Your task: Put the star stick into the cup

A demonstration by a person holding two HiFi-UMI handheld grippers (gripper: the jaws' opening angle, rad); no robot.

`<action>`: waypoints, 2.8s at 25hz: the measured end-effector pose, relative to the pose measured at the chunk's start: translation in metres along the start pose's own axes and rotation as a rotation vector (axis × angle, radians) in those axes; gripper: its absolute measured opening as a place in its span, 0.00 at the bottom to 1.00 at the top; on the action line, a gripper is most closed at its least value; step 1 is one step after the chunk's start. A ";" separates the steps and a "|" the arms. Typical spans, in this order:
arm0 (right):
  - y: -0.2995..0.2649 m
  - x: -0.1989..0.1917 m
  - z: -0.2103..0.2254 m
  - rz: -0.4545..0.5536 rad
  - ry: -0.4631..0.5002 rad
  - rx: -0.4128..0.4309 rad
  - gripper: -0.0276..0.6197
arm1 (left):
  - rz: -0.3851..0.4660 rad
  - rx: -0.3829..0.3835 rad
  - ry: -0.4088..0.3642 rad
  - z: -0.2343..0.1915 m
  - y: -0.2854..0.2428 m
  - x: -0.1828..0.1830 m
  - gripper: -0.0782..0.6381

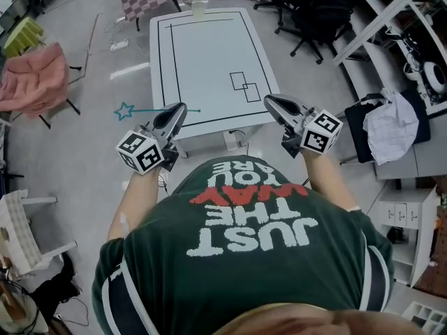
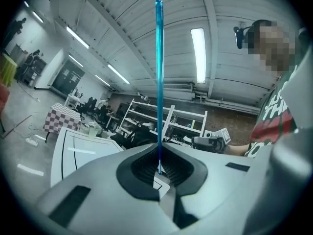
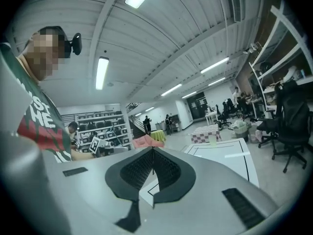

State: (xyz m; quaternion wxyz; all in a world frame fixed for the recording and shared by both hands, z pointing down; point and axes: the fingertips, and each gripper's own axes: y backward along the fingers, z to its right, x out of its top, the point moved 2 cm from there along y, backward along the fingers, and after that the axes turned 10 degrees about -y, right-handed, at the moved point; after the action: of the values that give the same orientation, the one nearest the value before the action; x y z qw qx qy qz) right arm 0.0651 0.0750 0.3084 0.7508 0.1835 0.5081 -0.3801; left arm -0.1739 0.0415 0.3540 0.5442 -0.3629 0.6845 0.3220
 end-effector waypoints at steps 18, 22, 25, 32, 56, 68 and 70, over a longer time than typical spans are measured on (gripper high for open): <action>-0.037 0.018 0.133 0.007 -0.088 -0.018 0.09 | -0.066 -0.013 0.012 -0.074 -0.099 -0.025 0.13; -0.032 0.039 0.194 -0.011 -0.095 0.066 0.09 | -0.068 0.059 -0.018 -0.073 -0.153 -0.025 0.13; -0.030 0.058 0.242 -0.039 -0.102 0.144 0.09 | -0.053 0.155 -0.010 -0.072 -0.198 -0.023 0.13; -0.046 0.086 0.313 -0.103 -0.103 0.306 0.09 | -0.061 0.255 0.019 -0.069 -0.273 -0.016 0.13; -0.229 0.120 0.354 -0.109 -0.088 0.237 0.09 | -0.064 0.187 0.011 -0.292 -0.296 0.027 0.13; -0.357 0.130 0.471 -0.082 -0.061 0.237 0.09 | -0.061 0.175 0.003 -0.441 -0.385 0.002 0.13; -0.379 0.127 0.491 -0.082 -0.048 0.239 0.09 | -0.064 0.163 -0.002 -0.463 -0.401 -0.007 0.13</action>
State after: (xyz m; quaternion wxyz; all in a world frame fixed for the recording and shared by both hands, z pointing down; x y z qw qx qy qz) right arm 0.1087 -0.5426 0.4402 0.7194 0.2414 0.4483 -0.4725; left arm -0.0700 -0.5564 0.4358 0.5827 -0.3388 0.6959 0.2480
